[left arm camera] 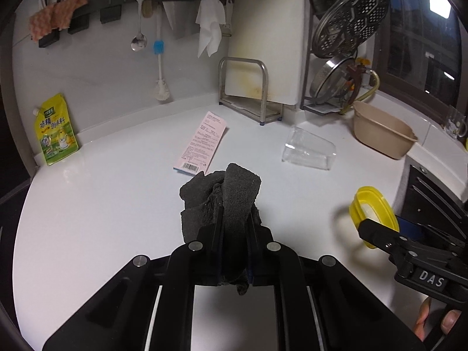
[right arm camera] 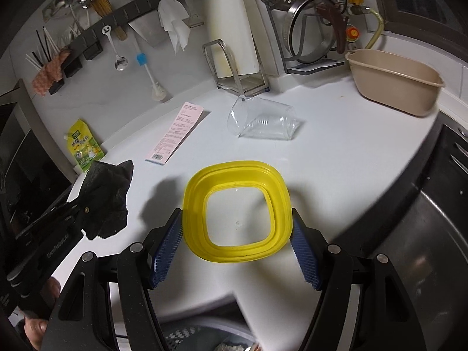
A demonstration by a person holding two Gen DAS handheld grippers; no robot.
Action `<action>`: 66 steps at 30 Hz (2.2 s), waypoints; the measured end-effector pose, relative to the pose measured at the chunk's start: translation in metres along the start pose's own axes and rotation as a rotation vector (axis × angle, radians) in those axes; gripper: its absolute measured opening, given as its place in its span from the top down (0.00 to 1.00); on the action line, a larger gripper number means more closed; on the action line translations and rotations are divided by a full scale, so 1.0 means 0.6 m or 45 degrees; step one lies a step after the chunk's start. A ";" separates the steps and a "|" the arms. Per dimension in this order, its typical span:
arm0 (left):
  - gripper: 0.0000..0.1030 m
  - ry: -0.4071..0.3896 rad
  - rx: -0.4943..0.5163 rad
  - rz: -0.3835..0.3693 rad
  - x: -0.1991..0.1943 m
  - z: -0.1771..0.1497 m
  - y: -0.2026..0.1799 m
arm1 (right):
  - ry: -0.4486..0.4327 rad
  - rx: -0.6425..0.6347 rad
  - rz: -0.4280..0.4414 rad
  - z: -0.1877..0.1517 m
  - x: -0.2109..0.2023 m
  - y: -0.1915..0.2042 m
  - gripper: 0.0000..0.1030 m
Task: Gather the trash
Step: 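Carry the yellow lid and grey cloth over the trash bin with both tools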
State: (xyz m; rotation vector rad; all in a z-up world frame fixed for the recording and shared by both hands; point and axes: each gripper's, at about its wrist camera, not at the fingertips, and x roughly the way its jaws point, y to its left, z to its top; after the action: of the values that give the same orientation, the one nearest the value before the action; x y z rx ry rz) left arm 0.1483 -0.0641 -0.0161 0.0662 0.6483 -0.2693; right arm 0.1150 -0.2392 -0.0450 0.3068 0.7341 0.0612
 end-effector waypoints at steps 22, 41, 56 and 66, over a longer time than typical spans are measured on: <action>0.89 0.035 0.031 -0.043 -0.181 -0.201 -0.023 | 0.002 0.028 0.000 -0.216 -0.186 0.028 0.34; 0.89 0.188 0.067 -0.059 -0.186 -0.306 -0.053 | 0.085 -0.044 -0.027 -0.315 -0.203 0.029 0.34; 0.89 0.302 0.047 -0.088 -0.155 -0.325 -0.053 | 0.177 -0.059 -0.012 -0.352 -0.167 0.019 0.33; 0.88 0.337 0.030 -0.103 -0.138 -0.331 -0.048 | 0.228 -0.053 -0.015 -0.362 -0.144 0.016 0.33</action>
State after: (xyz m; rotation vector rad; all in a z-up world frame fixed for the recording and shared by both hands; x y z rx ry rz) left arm -0.0391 -0.0442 -0.1235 0.0990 0.9121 -0.3499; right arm -0.0938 -0.1890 -0.1382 0.2592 0.9109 0.0936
